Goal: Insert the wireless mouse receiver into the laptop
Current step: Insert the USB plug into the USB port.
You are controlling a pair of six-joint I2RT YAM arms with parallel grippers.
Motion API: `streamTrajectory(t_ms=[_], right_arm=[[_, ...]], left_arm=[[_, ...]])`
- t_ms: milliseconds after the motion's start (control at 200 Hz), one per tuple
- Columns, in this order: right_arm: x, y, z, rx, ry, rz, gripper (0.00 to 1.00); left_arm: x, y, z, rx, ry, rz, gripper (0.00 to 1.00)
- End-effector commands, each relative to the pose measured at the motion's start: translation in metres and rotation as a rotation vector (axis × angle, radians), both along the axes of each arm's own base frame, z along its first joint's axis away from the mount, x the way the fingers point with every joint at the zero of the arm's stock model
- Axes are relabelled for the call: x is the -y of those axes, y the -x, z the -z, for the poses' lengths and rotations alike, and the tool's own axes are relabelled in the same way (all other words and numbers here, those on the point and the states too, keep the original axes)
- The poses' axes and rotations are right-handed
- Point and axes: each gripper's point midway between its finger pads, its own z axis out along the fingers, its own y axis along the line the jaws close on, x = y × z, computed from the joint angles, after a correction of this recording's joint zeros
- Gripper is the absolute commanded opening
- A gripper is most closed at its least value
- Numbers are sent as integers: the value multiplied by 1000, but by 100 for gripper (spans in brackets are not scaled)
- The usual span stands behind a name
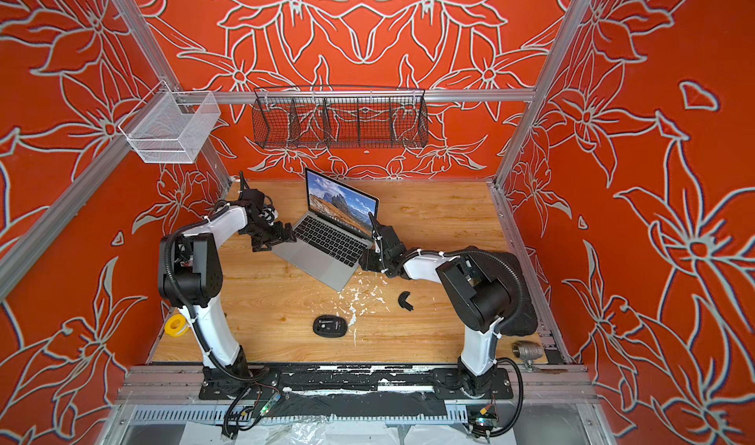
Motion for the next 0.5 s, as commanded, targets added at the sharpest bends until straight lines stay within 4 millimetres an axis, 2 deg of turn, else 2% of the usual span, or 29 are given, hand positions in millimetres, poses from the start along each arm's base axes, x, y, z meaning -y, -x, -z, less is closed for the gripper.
streamTrajectory(t_ms=[0, 195, 365, 495], right_arm=[[-4, -2, 12, -41, -8, 26, 55], [-10, -12, 17, -30, 8, 12, 53], [-15, -18, 13, -16, 8, -6, 52], [-4, -15, 4, 11, 70, -10, 59]], left_arm=[[-1, -2, 8, -8, 9, -12, 97], [5, 2, 17, -38, 43, 4, 97], [12, 8, 19, -47, 84, 8, 97], [14, 13, 13, -19, 84, 5, 97]])
